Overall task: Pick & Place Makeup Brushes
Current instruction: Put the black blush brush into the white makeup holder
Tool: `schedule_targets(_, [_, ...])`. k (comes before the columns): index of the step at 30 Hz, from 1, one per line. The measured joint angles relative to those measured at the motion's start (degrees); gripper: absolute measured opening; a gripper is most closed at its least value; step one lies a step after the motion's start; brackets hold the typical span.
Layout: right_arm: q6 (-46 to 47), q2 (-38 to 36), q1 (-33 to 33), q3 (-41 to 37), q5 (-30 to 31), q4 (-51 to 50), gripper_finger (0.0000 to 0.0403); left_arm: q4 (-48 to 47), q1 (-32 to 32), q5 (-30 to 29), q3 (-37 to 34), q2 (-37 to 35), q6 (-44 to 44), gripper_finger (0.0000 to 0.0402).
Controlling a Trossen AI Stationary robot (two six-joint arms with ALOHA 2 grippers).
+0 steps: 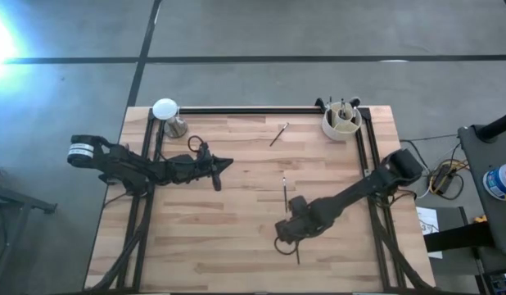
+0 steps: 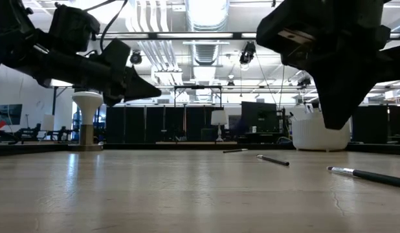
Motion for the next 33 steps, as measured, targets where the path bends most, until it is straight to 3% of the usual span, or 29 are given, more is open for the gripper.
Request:
schedule_targets(8, [3.6, 2.4, 0.0, 0.5, -1.2, 1.6, 0.0096, 0.3, 0.0, 0.0, -0.2, 0.0, 0.0, 0.0002])
schedule_targets(13, [4.2, 3.9, 0.0, 0.1, -1.3, 1.9, 0.0115, 0.5, 0.0, 0.0, -0.2, 0.0, 0.0, 0.0002])
schedule_targets(25, [2.3, 10.3, -0.2, 1.7, -1.1, 1.8, 0.0064, 0.8, 0.0, 0.0, -0.3, 0.0, 0.0, 0.0002])
schedule_targets(33, [0.1, 9.8, -0.2, 2.1, 0.7, 2.2, 0.0013, 1.0, 0.0, 0.0, -0.3, 0.0, -0.1, 0.0002])
